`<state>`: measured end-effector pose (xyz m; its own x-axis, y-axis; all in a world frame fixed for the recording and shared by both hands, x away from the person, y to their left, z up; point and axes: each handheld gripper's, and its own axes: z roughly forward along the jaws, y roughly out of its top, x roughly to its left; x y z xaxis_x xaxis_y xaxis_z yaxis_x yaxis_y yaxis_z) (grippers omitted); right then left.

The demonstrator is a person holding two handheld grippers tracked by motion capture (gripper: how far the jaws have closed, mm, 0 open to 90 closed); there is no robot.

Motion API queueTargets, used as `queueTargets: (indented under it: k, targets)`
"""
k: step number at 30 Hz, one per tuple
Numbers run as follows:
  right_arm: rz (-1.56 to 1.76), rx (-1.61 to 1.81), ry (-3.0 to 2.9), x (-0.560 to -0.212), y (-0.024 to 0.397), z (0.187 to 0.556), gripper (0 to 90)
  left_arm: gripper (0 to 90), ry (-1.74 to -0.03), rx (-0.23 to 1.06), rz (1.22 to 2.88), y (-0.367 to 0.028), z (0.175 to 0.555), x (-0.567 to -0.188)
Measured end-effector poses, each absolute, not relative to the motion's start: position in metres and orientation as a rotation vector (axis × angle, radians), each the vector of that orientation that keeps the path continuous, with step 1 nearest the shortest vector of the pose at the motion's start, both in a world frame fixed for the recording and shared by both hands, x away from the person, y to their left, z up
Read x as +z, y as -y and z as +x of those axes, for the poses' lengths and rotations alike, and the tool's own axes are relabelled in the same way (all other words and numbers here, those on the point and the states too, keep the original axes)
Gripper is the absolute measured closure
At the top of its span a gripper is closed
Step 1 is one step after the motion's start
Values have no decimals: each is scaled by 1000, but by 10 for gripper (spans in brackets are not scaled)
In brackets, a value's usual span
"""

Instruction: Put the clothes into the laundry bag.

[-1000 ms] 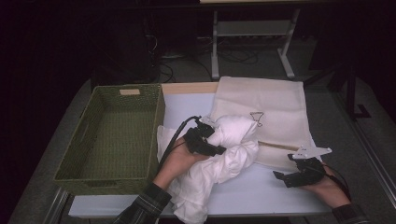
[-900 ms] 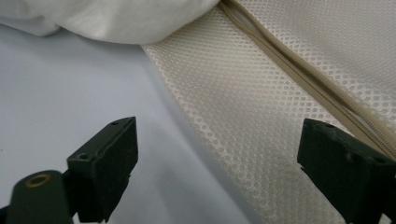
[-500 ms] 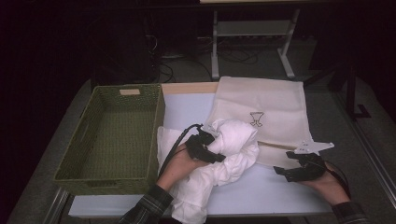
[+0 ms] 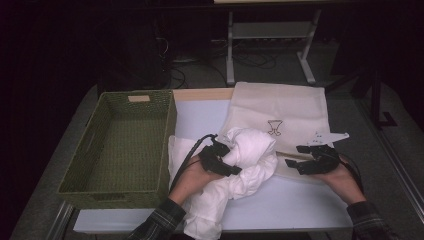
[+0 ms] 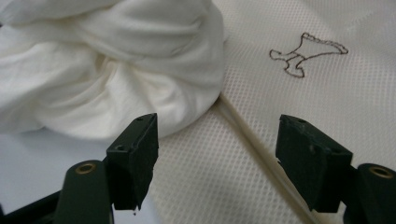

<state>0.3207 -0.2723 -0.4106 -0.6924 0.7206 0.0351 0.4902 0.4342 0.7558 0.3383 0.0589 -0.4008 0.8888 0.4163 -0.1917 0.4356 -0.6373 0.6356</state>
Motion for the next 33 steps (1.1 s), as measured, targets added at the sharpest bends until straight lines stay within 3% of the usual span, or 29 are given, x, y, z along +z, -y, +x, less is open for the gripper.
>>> queueTargets:
  k: [19, 33]
  targets:
    - [1056, 1177, -2394, -423, 266, 389, 286, 570, -606, -57, 2344, -60, 340, -406]
    - [1036, 1052, -2508, -449, 264, 394, 278, 567, -603, -50, 2348, -59, 339, -407]
